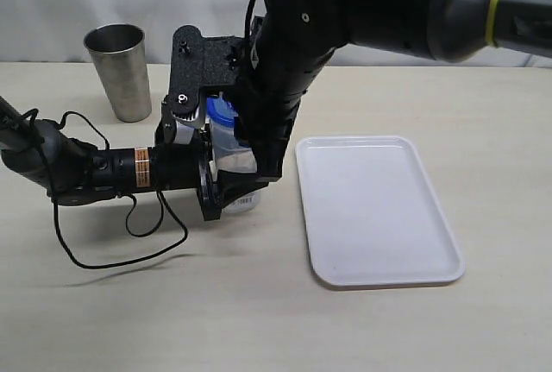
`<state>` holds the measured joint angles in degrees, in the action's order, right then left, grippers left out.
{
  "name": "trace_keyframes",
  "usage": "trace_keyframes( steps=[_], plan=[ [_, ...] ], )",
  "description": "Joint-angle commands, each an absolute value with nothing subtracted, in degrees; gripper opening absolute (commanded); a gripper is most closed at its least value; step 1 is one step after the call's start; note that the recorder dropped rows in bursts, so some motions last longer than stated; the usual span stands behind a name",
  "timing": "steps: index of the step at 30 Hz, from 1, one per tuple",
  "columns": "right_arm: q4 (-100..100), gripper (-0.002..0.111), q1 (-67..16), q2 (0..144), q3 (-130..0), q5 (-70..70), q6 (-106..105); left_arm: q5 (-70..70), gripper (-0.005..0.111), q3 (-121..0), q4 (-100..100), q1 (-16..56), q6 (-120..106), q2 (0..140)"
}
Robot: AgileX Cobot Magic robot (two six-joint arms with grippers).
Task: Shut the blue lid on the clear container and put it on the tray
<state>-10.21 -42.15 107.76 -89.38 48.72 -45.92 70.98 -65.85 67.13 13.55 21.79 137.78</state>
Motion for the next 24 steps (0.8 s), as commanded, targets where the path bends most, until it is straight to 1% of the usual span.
trace_keyframes(
  steps=[1, 3, 7, 13, 17, 24],
  plan=[
    [-12.23, 0.041, -42.15, 110.66, -89.1, 49.48, -46.46, 69.96, 0.0, -65.98, 68.28, 14.0, 21.22, 137.52],
    [-12.23, 0.041, -42.15, 111.58, -89.1, 49.48, -46.46, 69.96, 0.0, -65.98, 68.28, 14.0, 21.22, 137.52],
    [-14.64, 0.037, -43.49, 113.64, -88.72, 49.3, -46.21, 69.96, 0.0, -65.98, 68.28, 14.0, 21.22, 137.52],
    [-17.64, 0.036, -44.31, 116.48, -88.23, 48.53, -42.62, 69.96, 0.0, -65.98, 68.28, 14.0, 21.22, 137.52],
    [-20.71, 0.033, -44.83, 117.86, -88.23, 48.23, -40.05, 69.96, 0.0, -65.98, 68.28, 14.0, 21.22, 137.52],
    [-21.94, 0.033, -44.98, 117.99, -88.23, 45.88, -39.31, 69.96, 0.0, -65.98, 68.39, 14.0, 21.22, 137.52]
  ],
)
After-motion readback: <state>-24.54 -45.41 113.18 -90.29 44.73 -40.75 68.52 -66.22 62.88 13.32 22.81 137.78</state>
